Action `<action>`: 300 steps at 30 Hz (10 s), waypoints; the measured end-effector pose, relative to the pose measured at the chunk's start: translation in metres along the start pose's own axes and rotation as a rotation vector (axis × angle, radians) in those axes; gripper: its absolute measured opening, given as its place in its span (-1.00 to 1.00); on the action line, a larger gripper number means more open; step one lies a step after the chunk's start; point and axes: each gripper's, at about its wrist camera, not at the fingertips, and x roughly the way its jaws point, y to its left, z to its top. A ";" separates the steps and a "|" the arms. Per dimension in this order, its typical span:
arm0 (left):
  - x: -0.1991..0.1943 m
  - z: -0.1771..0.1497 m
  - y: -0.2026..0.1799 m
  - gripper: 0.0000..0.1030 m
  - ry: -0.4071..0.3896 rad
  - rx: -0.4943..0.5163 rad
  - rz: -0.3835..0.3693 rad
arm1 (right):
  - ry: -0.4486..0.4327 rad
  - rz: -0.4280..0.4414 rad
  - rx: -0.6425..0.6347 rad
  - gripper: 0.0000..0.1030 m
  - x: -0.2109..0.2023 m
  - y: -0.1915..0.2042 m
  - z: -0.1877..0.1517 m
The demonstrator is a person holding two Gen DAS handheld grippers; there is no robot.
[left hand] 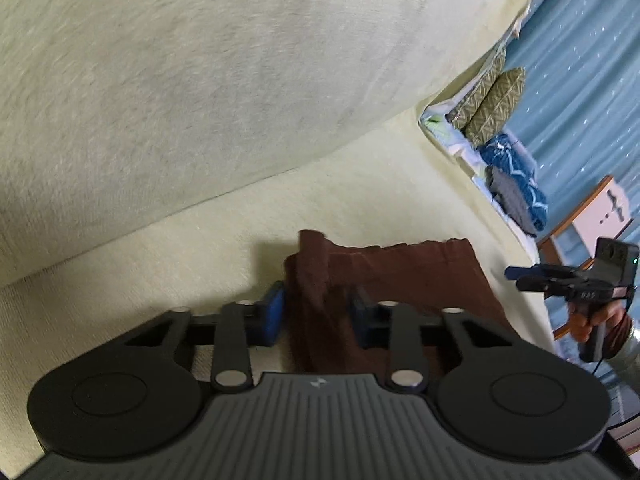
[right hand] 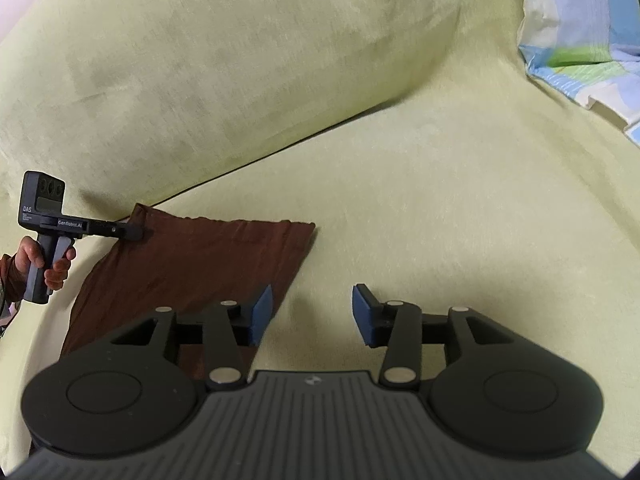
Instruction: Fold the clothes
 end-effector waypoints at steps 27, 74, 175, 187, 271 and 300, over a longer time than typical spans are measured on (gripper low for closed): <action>-0.002 -0.003 0.013 -0.81 -0.026 -0.043 -0.051 | 0.059 0.399 0.251 -0.20 0.081 -0.049 0.024; 0.000 0.004 -0.005 -0.81 0.001 0.072 -0.003 | 0.117 0.392 0.179 -0.88 0.099 -0.032 0.032; -0.152 -0.283 -0.250 -0.23 0.057 0.033 0.581 | 0.181 0.070 0.353 -0.34 -0.137 0.104 -0.158; -0.149 -0.281 -0.262 -0.20 0.073 0.102 0.624 | 0.170 0.044 0.336 -0.42 -0.122 0.100 -0.170; -0.185 -0.332 -0.177 -0.44 -0.150 -0.754 0.209 | 0.136 0.095 0.453 -0.99 -0.158 0.099 -0.163; -0.200 -0.335 -0.182 -0.14 -0.188 -0.746 0.211 | 0.152 0.022 0.413 -0.33 -0.168 0.100 -0.157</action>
